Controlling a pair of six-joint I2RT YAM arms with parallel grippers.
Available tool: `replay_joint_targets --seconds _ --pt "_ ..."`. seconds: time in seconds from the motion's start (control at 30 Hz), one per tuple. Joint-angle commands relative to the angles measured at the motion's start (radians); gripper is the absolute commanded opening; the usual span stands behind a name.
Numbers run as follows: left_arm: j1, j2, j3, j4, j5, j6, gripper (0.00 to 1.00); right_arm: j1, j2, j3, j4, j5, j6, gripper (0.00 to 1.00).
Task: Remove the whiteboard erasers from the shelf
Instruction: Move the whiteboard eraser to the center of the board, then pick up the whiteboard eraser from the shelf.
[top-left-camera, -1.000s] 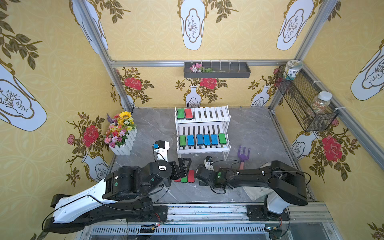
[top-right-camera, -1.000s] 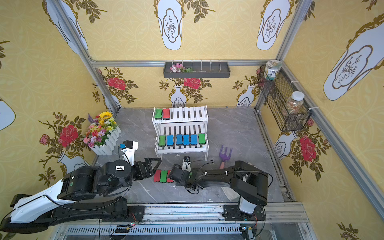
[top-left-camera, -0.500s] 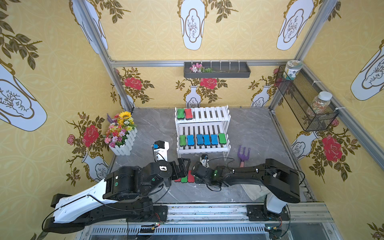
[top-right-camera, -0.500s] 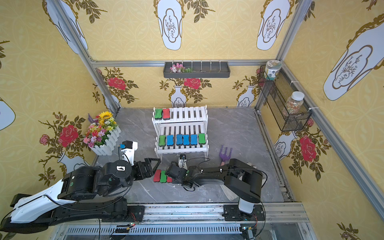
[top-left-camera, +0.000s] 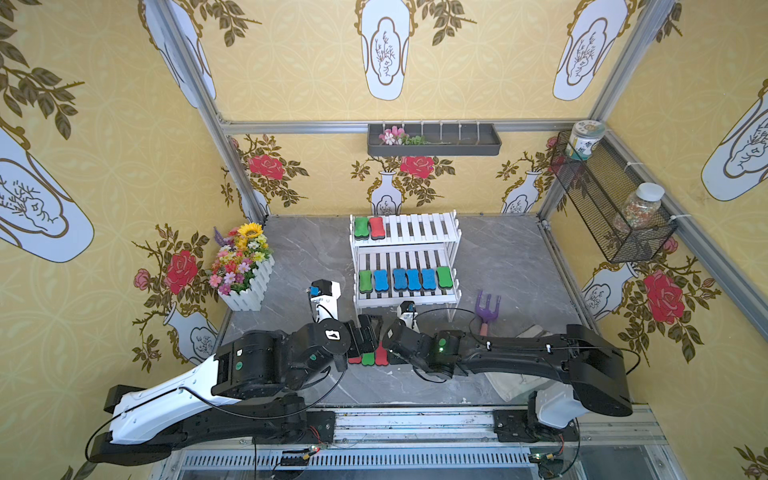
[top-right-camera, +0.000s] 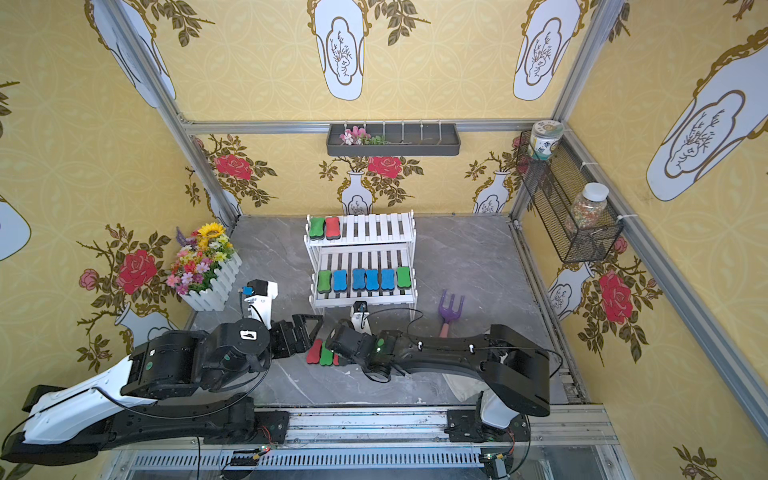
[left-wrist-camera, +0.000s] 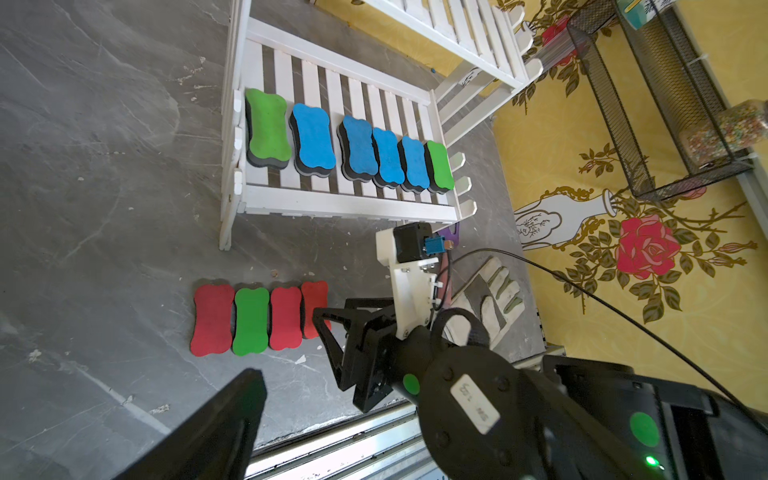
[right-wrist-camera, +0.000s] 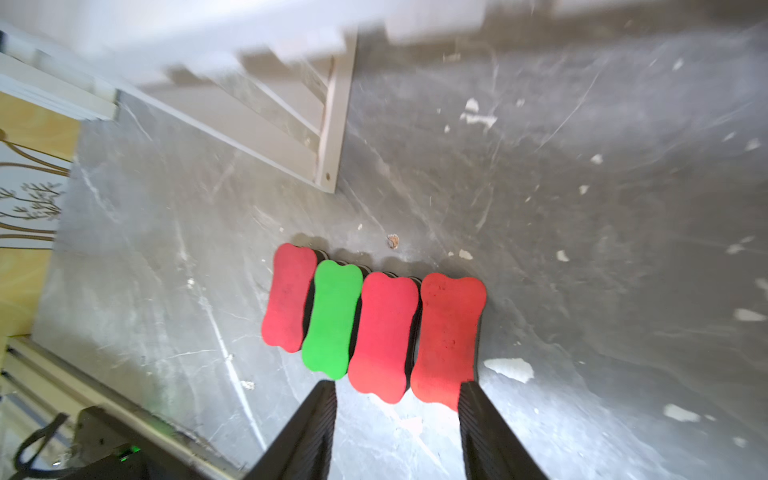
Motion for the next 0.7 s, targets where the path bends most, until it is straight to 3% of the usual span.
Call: replay_joint_targets --seconds 0.0,0.3,0.37,0.43,0.53,0.67 --pt "0.002 -0.014 0.018 -0.022 -0.041 0.0 1.0 0.009 -0.088 0.01 -0.066 0.071 -0.021 0.56" --pt "0.042 0.049 0.163 0.023 -0.097 0.177 0.96 0.012 -0.242 0.191 -0.227 0.232 -0.171 0.62" --pt "0.154 0.103 0.23 0.046 -0.028 0.279 0.85 0.0 -0.258 0.213 -0.255 0.251 -0.177 0.62" --pt "0.311 0.151 0.289 0.09 0.121 0.374 0.76 -0.004 -0.282 0.202 -0.256 0.257 -0.173 0.62" --pt "0.487 0.247 0.39 0.116 0.309 0.438 0.73 -0.003 -0.321 0.14 -0.237 0.253 -0.141 0.6" --pt "0.535 0.445 0.557 0.08 0.253 0.519 0.75 -0.002 -0.343 0.039 -0.219 0.211 -0.076 0.6"
